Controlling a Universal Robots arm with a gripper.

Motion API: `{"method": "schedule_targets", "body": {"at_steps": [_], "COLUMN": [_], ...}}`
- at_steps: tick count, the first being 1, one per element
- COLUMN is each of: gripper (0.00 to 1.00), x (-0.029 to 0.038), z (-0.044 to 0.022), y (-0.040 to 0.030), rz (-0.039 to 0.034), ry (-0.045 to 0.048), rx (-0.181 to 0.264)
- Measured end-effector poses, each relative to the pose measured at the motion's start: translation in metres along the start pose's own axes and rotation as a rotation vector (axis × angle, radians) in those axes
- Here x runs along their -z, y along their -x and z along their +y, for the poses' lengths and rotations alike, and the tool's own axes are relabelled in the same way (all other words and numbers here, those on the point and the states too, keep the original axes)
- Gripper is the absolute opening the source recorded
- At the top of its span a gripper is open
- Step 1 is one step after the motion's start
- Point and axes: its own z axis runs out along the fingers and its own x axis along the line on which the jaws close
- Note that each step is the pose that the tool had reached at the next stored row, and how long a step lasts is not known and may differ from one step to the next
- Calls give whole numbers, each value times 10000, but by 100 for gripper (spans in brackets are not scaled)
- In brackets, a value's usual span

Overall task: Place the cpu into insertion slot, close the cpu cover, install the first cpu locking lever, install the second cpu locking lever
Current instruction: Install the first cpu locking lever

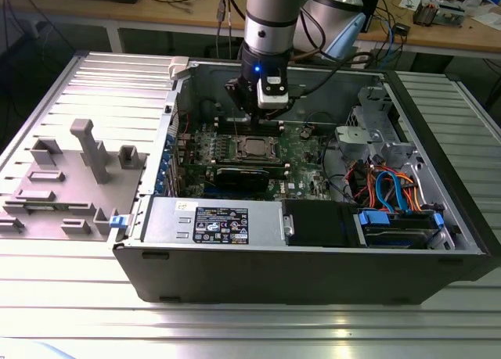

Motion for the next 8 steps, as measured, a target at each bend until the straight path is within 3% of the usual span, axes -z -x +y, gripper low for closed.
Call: {"method": "schedule_targets", "body": {"at_steps": [1,3,4,6,7,8], "gripper": [11,11,11,11,11,11], "x": [-1,-4,-5,-4,-5,-5], "z": [0,0,0,0,0,0], "y": [0,0,0,0,0,-1], "rz": [1,0,8,94,110,100], "ry": [-12,-11,74,367,441,457], "rx": [389,714,833,924,978,1046]}}
